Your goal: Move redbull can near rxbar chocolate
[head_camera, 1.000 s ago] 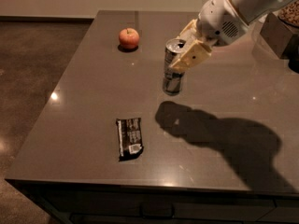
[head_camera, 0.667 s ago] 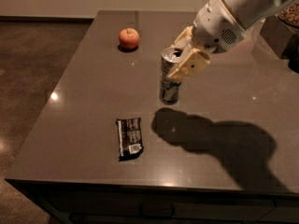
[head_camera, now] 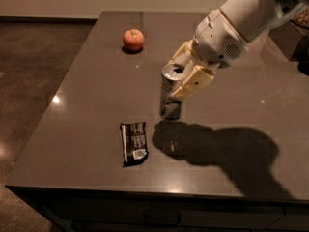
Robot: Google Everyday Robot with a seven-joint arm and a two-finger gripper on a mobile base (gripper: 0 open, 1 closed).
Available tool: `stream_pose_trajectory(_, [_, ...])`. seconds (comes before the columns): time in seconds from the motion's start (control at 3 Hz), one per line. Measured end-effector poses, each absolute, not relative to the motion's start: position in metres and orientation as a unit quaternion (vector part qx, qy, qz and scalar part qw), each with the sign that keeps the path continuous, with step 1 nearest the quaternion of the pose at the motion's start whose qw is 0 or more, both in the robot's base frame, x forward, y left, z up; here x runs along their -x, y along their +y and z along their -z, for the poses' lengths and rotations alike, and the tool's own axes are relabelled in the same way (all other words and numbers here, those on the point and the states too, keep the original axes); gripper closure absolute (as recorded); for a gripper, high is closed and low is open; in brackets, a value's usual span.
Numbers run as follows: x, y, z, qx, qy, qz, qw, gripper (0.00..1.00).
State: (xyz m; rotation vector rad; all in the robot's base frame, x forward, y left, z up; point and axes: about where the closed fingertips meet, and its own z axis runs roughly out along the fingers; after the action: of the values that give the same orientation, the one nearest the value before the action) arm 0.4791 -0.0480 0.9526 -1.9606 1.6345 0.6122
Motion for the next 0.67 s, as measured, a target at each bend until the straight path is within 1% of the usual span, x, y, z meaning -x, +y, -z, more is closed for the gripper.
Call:
stream_pose_trajectory(0.33, [-0.4719, -0.0445, -0.9418, 0.732, 0.589, -0.235, 0.249, 1.00])
stream_pose_trajectory(0.67, [-0.4669, -0.0415, -0.9319, 0.738, 0.581, -0.242, 0.242, 0.85])
